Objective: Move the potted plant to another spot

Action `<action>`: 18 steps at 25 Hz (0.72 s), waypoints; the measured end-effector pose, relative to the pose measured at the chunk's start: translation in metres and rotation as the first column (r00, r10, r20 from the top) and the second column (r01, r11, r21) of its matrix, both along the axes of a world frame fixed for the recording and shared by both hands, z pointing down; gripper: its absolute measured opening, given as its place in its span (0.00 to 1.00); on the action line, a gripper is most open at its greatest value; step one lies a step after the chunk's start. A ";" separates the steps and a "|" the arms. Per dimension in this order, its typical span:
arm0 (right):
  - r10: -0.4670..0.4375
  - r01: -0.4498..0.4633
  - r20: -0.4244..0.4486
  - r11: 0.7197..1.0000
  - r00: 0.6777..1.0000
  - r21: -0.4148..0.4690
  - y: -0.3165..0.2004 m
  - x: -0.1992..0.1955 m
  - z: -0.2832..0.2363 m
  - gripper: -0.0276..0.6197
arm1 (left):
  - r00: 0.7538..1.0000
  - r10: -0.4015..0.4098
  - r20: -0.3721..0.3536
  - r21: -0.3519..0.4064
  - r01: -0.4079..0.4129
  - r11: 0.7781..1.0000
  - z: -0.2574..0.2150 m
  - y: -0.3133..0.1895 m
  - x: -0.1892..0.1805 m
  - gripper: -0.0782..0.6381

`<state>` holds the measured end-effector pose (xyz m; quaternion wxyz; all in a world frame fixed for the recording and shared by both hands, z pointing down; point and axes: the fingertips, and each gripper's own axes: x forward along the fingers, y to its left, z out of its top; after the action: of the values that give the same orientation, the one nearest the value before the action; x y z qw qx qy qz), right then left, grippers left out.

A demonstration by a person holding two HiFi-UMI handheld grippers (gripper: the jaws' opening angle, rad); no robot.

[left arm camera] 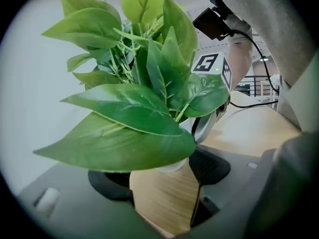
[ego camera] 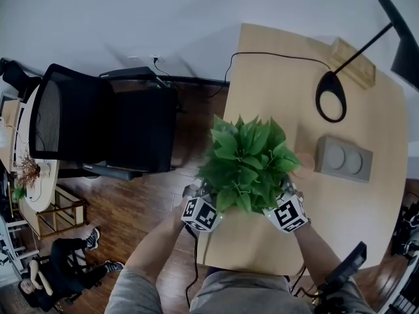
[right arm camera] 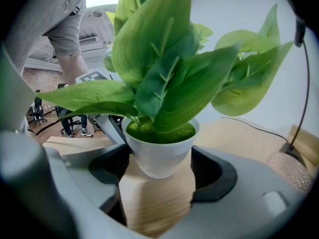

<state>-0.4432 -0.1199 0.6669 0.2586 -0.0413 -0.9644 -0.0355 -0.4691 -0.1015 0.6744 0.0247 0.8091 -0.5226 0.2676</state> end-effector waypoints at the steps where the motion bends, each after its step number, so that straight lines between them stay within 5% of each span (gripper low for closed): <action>1: 0.005 -0.005 -0.002 1.000 1.000 0.001 0.000 0.000 0.000 0.65 | 1.000 -0.002 0.000 -0.003 0.002 1.000 0.001 0.000 0.000 0.58; 18: 0.017 -0.017 0.019 1.000 1.000 0.010 0.008 0.008 -0.031 0.65 | 0.999 0.020 -0.038 0.005 -0.020 1.000 -0.036 0.005 0.010 0.58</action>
<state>-0.4353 -0.1120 0.6357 0.2500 -0.0315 -0.9670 -0.0385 -0.4591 -0.0962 0.6381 0.0304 0.8192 -0.5146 0.2512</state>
